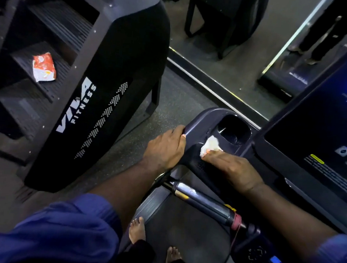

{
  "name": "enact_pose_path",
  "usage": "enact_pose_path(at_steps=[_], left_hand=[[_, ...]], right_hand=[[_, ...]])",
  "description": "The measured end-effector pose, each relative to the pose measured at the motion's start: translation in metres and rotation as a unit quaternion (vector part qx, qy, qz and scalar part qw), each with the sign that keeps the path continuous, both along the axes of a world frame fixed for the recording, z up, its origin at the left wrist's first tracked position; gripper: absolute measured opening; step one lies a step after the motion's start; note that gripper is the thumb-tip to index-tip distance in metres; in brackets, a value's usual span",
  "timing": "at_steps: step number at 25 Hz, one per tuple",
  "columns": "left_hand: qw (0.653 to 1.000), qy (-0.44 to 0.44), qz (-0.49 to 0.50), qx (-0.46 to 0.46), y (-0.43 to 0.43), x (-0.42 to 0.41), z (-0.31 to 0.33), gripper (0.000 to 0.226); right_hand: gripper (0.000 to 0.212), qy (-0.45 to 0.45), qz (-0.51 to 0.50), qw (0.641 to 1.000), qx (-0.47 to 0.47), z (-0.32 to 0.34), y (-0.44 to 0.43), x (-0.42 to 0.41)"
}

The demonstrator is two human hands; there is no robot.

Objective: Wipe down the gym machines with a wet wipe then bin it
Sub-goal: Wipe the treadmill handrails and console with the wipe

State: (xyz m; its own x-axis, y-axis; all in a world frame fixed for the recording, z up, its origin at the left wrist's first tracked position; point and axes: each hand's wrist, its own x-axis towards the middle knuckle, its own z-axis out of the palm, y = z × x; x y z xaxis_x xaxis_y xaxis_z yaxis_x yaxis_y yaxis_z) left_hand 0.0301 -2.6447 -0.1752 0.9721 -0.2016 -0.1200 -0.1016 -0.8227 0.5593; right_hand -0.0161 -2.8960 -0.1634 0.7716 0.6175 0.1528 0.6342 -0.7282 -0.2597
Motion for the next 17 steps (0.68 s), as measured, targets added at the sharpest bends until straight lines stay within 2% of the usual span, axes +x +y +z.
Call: enact_pose_path(at_steps=[2,5,9,11,13,15,17], left_hand=[[1.000,-0.005,0.025,0.005,-0.001,0.002,0.000,0.030],[0.999,-0.008,0.022,0.032,0.000,-0.006,-0.001,0.031],[0.997,0.022,0.010,0.075,0.015,-0.038,0.004,0.040],[0.995,0.037,0.016,0.091,0.024,-0.059,0.003,0.054],[0.994,0.039,0.041,0.092,0.029,-0.073,0.001,0.058],[0.993,0.017,0.056,0.106,0.029,-0.077,-0.001,0.058],[0.992,0.000,0.055,0.115,0.027,-0.079,-0.003,0.057]], right_hand=[[0.034,0.003,0.062,0.997,-0.046,-0.003,0.017,0.018],[0.033,0.055,0.121,0.983,-0.130,-0.014,0.029,0.032],[0.025,0.111,0.231,0.941,-0.219,-0.006,0.001,0.021],[0.024,0.062,0.264,0.941,-0.205,0.002,-0.008,0.026],[0.029,-0.033,0.190,0.970,-0.147,-0.004,-0.001,0.037],[0.032,-0.041,0.125,0.985,-0.110,-0.020,0.017,0.035],[0.035,-0.011,0.193,0.974,-0.115,-0.038,0.026,0.024]])
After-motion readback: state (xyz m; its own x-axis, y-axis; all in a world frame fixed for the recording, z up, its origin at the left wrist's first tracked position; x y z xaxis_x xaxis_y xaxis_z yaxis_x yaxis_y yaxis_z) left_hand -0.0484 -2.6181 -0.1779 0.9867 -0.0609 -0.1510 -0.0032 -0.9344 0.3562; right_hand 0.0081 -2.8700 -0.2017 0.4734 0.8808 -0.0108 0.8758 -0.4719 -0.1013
